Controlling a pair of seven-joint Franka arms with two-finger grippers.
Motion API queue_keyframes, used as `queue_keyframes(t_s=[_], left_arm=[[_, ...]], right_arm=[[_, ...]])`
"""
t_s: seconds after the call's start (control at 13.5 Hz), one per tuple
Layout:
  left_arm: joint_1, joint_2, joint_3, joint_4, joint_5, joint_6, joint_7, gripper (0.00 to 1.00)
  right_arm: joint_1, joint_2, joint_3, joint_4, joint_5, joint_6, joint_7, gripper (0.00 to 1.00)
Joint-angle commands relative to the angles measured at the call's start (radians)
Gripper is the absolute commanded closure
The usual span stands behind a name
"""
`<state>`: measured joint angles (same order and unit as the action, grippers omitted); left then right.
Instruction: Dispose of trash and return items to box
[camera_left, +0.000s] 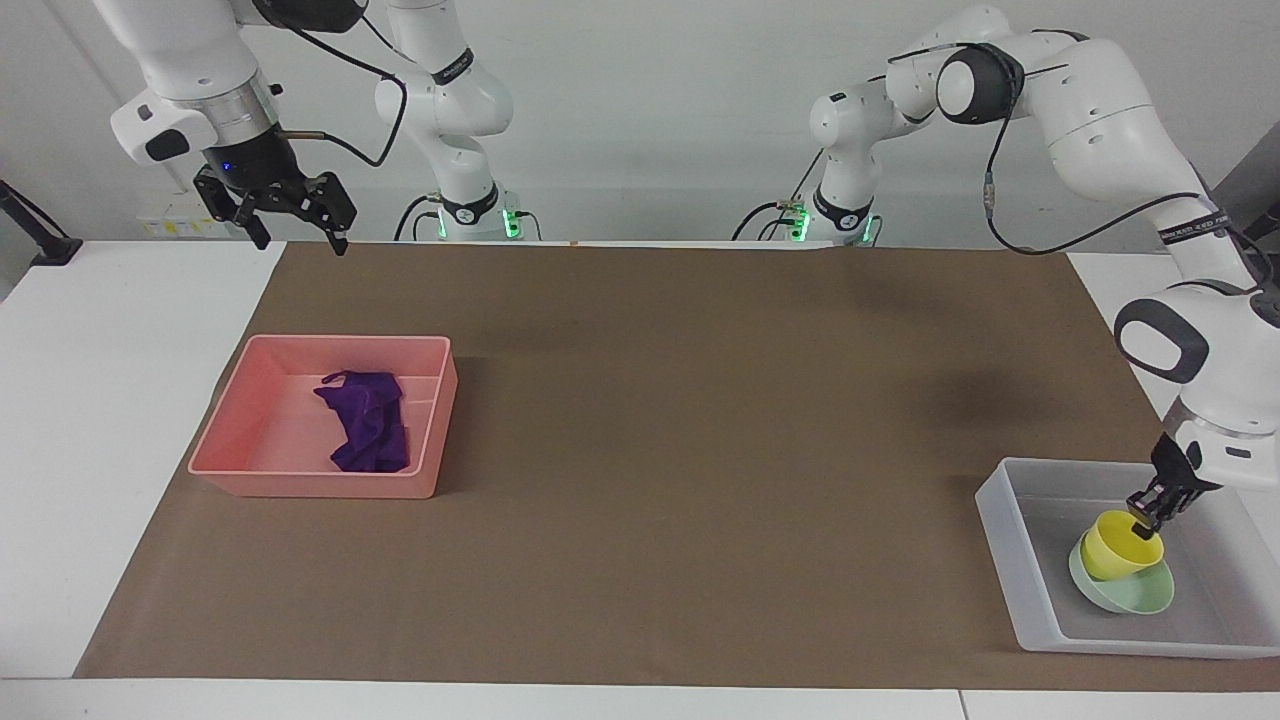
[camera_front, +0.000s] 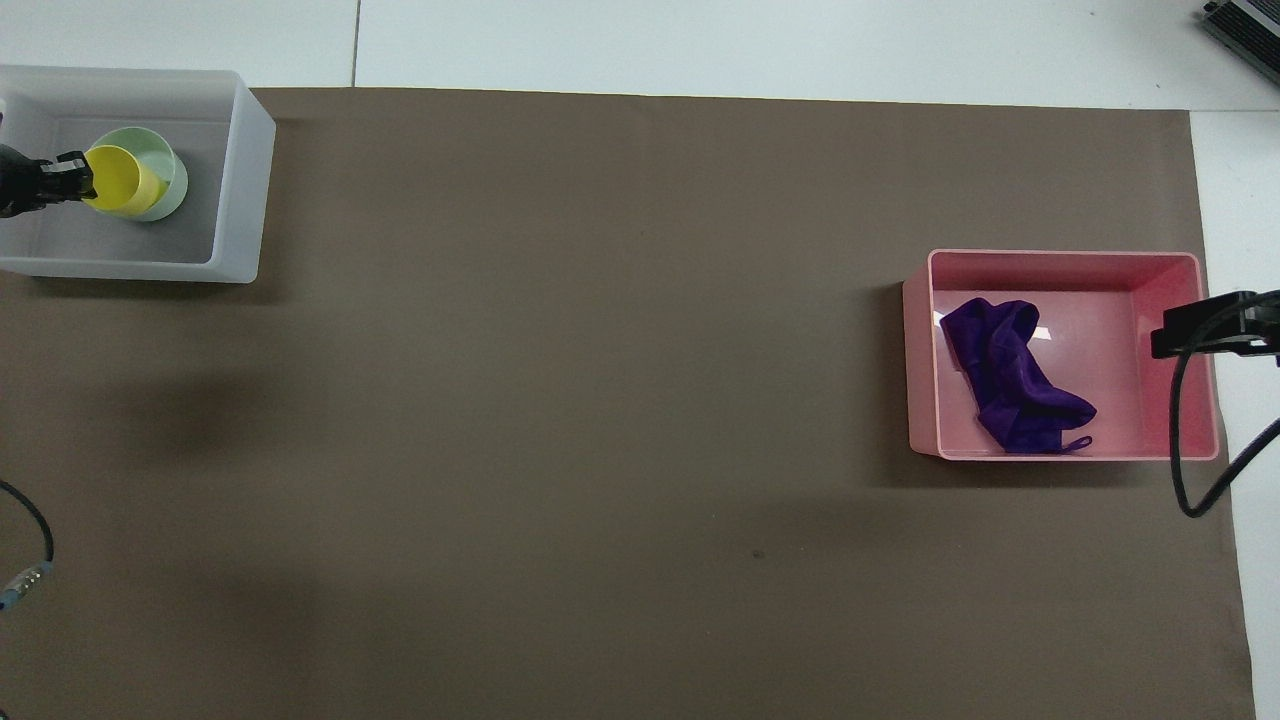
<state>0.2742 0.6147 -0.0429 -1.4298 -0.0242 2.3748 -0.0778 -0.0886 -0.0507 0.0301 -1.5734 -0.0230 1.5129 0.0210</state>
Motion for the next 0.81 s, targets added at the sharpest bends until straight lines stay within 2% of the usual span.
queue_keyframes(t_s=[0.0, 0.07, 0.3, 0.37, 0.52, 0.74], left_arm=[[0.007, 0.008, -0.011, 0.037, 0.006, -0.045, -0.003, 0.55], [-0.001, 0.010, -0.011, 0.038, 0.006, -0.048, -0.004, 0.31], [-0.007, -0.019, -0.014, 0.042, 0.018, -0.048, 0.100, 0.03], [-0.009, -0.054, -0.015, 0.031, 0.018, -0.049, 0.162, 0.00], [-0.044, -0.133, -0.015, -0.019, 0.017, -0.071, 0.223, 0.00], [-0.114, -0.287, -0.015, -0.167, 0.017, -0.089, 0.240, 0.00]], right_arm=[[-0.011, -0.043, 0.004, -0.062, -0.012, 0.032, -0.038, 0.00], [-0.011, -0.044, 0.004, -0.063, -0.014, 0.035, -0.038, 0.00], [-0.013, -0.049, 0.004, -0.074, -0.009, 0.039, -0.035, 0.00], [-0.013, -0.049, 0.004, -0.074, -0.009, 0.039, -0.033, 0.00], [-0.013, -0.049, 0.004, -0.074, -0.009, 0.039, -0.032, 0.00], [-0.013, -0.049, 0.004, -0.074, 0.003, 0.039, -0.029, 0.00]])
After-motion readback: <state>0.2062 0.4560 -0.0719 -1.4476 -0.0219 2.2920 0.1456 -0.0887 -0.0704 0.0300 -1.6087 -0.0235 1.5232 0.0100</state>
